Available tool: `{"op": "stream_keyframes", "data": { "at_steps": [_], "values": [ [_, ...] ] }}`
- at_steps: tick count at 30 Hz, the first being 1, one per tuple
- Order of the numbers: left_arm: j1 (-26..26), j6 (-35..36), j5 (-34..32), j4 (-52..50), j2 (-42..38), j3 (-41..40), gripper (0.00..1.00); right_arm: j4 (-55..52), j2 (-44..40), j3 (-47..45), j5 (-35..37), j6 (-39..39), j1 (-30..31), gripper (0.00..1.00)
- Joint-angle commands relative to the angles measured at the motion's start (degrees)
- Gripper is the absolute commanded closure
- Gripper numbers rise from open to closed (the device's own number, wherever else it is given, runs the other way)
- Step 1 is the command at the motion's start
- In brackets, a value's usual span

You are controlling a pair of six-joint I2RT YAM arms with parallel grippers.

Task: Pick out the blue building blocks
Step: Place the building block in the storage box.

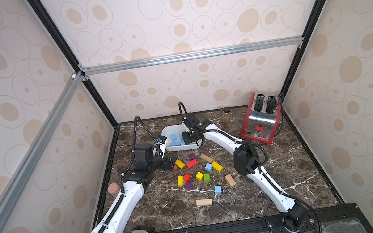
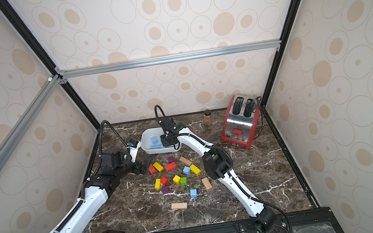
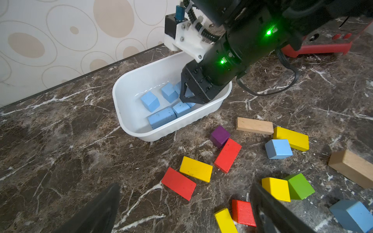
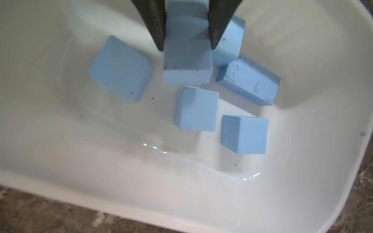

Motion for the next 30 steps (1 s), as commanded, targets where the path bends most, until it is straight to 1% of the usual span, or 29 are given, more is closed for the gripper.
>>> {"op": "stream_keyframes", "data": {
  "at_steps": [1, 4, 6, 11, 14, 20, 23, 27, 30],
  "values": [
    [0.51, 1.06, -0.19, -1.17, -1.36, 0.01, 0.01, 0.05, 1.68, -0.63, -2.38, 1.49, -0.23, 0.99],
    [0.51, 1.01, -0.13, -1.29, -1.41, 0.08, 0.01, 0.33, 2.06, -0.89, -4.43, 2.66, -0.92, 0.97],
    [0.45, 0.97, -0.13, -1.34, -1.29, 0.17, 0.0, 0.0, 2.36, -0.81, -4.12, 3.41, -1.18, 0.97],
    [0.53, 1.0, -0.28, -1.53, -1.23, 0.42, 0.01, -2.74, 2.43, -0.57, 2.24, 3.14, -1.28, 0.96],
    [0.59, 0.84, -0.29, -1.55, -1.17, 0.49, 0.01, -3.88, 2.35, -0.54, 4.77, 2.32, -1.41, 0.86],
    [0.59, 0.84, -0.3, -1.82, -1.11, 0.79, 0.01, -4.68, 2.3, -0.54, 6.07, 1.34, -1.63, 0.82],
    [0.54, 1.04, -0.26, -2.14, -1.14, 1.14, 0.01, -4.03, 2.19, -0.61, 4.78, 1.09, -1.64, 0.75],
    [0.55, 1.1, -0.39, -2.42, -1.09, 1.49, 0.01, -2.94, 2.22, -0.61, 2.1, 1.07, -1.58, 0.6],
    [0.51, 1.02, -0.39, -2.59, -1.33, 1.54, 0.01, -2.77, 2.1, -0.63, 0.39, 1.05, -1.72, 0.52]
  ]
}}
